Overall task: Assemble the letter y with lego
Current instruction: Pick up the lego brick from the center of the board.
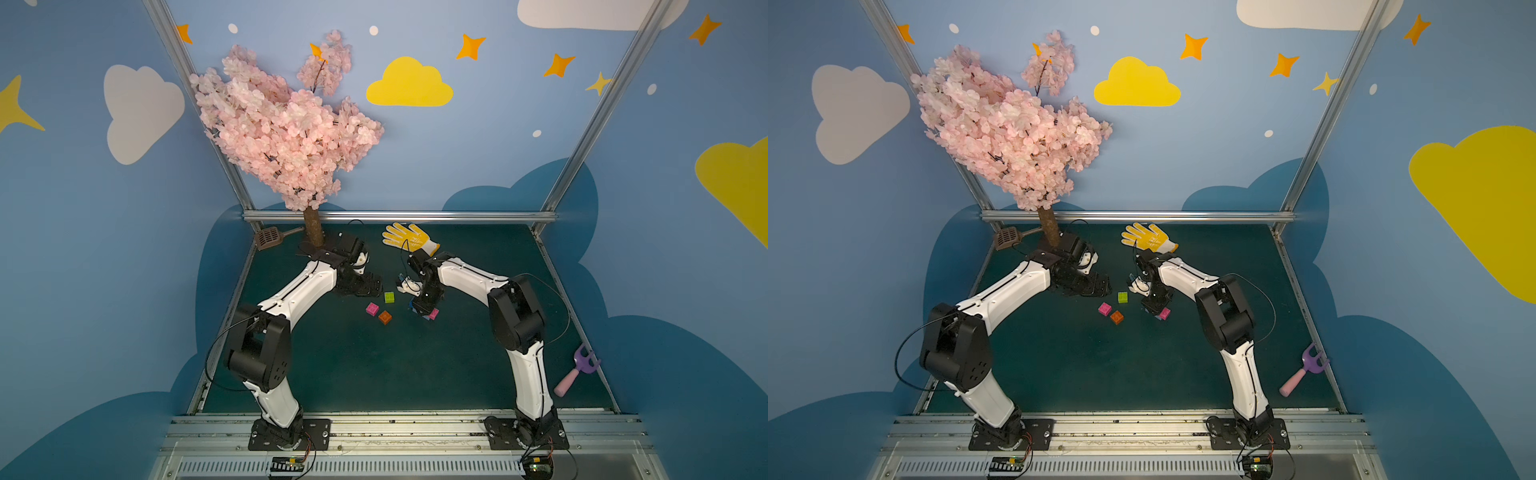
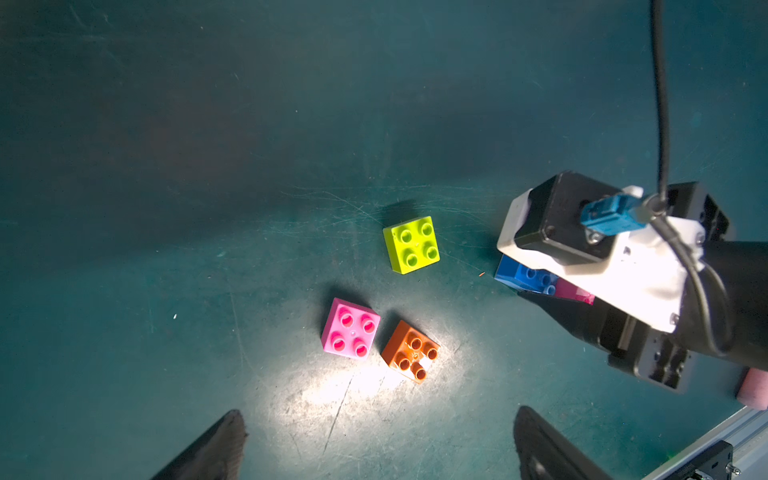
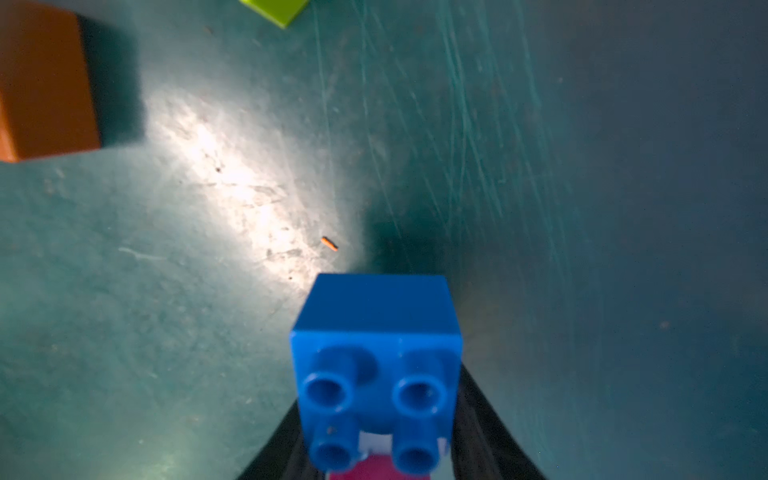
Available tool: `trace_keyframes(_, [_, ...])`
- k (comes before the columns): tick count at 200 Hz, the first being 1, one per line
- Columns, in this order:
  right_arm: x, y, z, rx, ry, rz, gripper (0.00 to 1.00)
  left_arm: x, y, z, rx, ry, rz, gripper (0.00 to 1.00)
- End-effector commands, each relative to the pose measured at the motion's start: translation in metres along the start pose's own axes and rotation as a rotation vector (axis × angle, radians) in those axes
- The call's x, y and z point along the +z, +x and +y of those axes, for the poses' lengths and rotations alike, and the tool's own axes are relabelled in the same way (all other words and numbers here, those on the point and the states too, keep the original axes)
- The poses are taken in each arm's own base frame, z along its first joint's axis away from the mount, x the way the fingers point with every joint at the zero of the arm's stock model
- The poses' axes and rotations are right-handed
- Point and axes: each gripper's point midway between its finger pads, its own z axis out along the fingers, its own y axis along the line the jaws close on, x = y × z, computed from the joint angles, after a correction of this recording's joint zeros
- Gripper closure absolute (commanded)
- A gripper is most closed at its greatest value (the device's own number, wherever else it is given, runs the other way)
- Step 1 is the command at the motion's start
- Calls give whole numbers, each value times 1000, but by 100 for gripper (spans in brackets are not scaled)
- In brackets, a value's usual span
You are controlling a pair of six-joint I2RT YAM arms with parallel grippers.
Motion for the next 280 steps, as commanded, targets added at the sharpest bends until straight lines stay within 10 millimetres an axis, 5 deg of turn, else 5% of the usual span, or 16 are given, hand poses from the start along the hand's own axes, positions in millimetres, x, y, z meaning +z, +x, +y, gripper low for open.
trace_keyframes(1, [7, 1, 5, -13, -15, 19, 64, 1, -1, 2, -11, 0, 11, 0])
trace_keyframes(48, [-1, -1, -1, 4, 19, 3, 86, 7, 0, 2, -17, 6, 20, 0])
trace_keyframes(75, [-18, -2, -13, 54, 58, -30, 89, 19, 2, -4, -46, 29, 46, 2])
trace_keyframes(106, [-46, 5, -38, 145, 135, -50, 91, 37, -6, -38, 16, 12, 62, 2])
trace_keyframes(147, [-83, 38, -77, 366, 249, -45, 92, 74, -16, -63, 52, -49, 128, 8])
trace_keyframes(178, [-104, 56, -84, 445, 272, -80, 91, 95, -14, -65, 32, -87, 164, 17])
trace_keyframes(280, [-98, 67, -80, 469, 244, -64, 91, 115, -17, -42, -72, -249, 135, 24])
